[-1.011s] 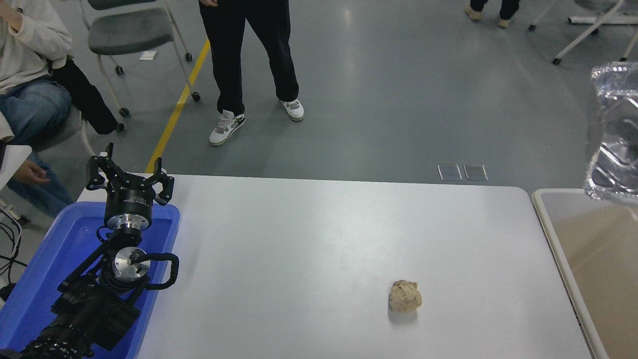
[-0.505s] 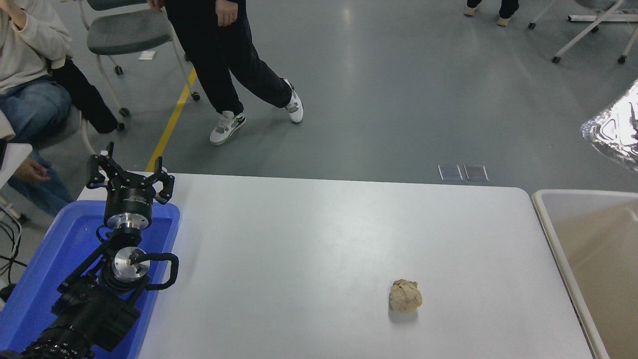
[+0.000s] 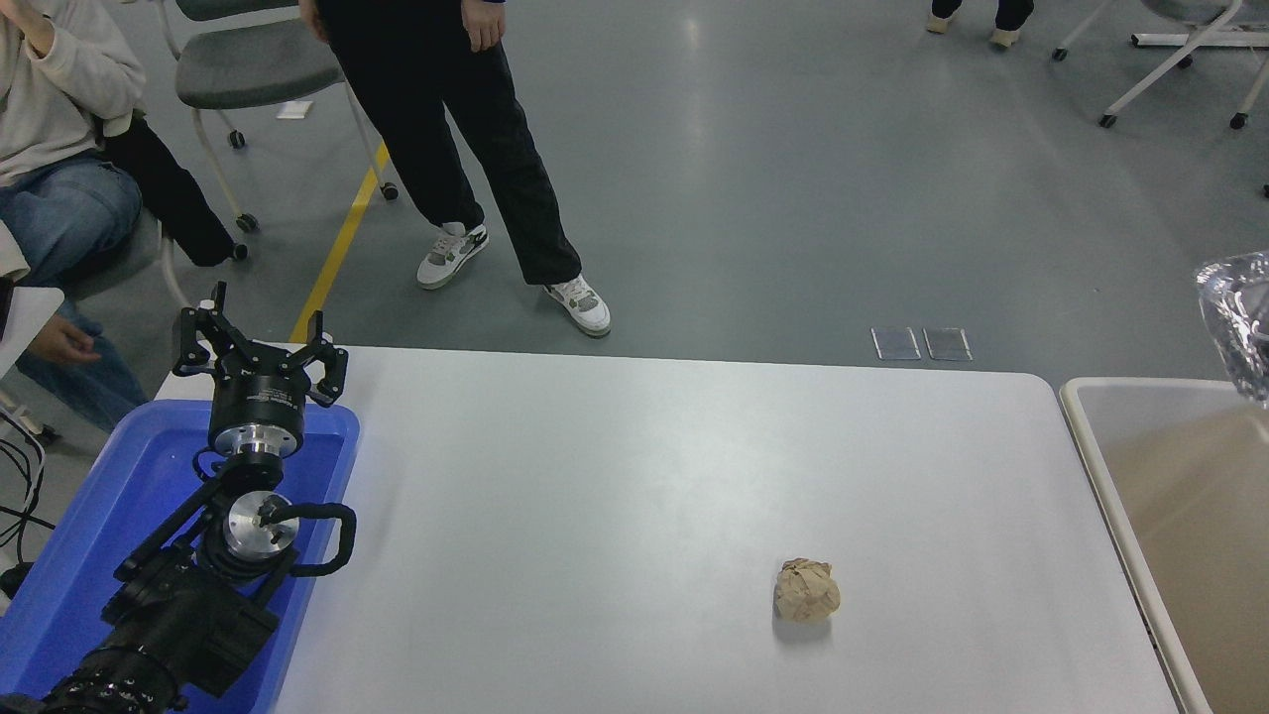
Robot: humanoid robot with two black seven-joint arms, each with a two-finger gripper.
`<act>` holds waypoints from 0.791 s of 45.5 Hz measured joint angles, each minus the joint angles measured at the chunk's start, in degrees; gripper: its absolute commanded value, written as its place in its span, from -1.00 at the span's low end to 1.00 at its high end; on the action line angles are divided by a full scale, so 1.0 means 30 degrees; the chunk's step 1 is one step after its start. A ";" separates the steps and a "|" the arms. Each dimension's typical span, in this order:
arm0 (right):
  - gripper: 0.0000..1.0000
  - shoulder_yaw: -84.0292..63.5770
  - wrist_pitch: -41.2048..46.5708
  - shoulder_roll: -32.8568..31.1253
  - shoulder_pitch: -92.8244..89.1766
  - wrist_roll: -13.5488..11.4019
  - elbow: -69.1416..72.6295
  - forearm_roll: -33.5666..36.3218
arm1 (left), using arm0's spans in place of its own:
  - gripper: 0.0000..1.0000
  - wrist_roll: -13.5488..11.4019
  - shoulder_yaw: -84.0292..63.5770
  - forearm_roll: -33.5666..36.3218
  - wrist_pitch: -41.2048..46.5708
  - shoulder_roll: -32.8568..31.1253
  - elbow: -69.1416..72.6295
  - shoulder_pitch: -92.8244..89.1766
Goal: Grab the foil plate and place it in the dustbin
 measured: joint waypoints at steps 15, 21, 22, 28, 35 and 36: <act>-1.00 0.1851 0.0122 0.0882 -0.2650 0.0072 -0.0777 0.0268 | 0.98 0.0000 0.0000 -0.0004 0.0002 0.0014 -0.0001 0.0002; -1.00 0.2169 0.0135 0.1020 -0.3218 0.0107 -0.0872 0.0312 | 0.98 0.0000 0.0000 -0.0004 0.0002 0.0012 -0.0001 -0.0001; -1.00 0.2217 0.0139 0.1040 -0.3318 0.0116 -0.0882 0.0317 | 0.98 0.0000 0.0001 -0.0004 0.0002 0.0011 -0.0001 0.0000; -0.65 0.2373 0.0147 0.1119 -0.3699 0.0140 -0.0930 0.0338 | 0.98 0.0000 0.0000 -0.0004 0.0002 0.0008 -0.0001 -0.0004; 1.00 0.2503 0.0151 0.1233 -0.3984 0.0161 -0.0954 0.0350 | 0.98 0.0000 0.0001 -0.0004 0.0002 0.0004 -0.0002 -0.0008; 1.00 0.2528 0.0152 0.1249 -0.4010 0.0165 -0.0954 0.0350 | 0.98 0.0000 0.0000 -0.0004 0.0002 0.0004 -0.0002 -0.0009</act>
